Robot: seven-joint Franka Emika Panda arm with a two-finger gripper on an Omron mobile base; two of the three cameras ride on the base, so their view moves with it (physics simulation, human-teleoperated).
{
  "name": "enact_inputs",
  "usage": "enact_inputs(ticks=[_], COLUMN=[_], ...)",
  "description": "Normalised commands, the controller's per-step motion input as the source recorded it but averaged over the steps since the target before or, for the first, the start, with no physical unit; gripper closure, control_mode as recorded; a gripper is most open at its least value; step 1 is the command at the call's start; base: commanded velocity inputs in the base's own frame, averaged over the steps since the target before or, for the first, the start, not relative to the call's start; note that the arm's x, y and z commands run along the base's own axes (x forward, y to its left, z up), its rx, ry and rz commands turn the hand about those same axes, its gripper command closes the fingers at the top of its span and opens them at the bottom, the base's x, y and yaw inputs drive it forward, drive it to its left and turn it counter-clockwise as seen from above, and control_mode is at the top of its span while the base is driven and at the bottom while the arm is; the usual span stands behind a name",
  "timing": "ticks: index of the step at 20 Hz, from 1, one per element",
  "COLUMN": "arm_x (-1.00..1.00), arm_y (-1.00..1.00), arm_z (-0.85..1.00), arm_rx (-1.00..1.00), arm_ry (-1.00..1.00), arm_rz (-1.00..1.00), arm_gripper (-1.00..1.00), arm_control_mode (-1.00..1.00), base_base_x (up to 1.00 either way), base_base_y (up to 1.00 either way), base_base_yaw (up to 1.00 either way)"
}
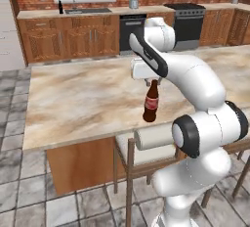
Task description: Place the large bottle from the dining counter next to the other large bottle outside the sink, and place the small bottle from the dining counter next to the other small bottle inside the sink.
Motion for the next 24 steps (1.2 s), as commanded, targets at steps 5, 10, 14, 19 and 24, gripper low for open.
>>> enact_inputs(ticks=[5,10,14,19,24], arm_x=[0.0,0.0,0.0,0.0,0.0], arm_y=[0.0,0.0,0.0,0.0,0.0], arm_z=[0.0,0.0,0.0,0.0,0.0], arm_rx=[0.0,0.0,0.0,0.0,0.0], arm_ry=[0.0,0.0,0.0,0.0,0.0], arm_rz=[0.0,0.0,0.0,0.0,0.0], arm_gripper=[1.0,1.0,1.0,1.0,1.0], arm_control_mode=[1.0,1.0,1.0,1.0,1.0], base_base_x=[0.0,0.0,0.02,0.18,0.34], base_base_y=[1.0,1.0,1.0,1.0,1.0], base_base_yaw=[-0.09,-0.11,-0.13,-0.15,-0.13])
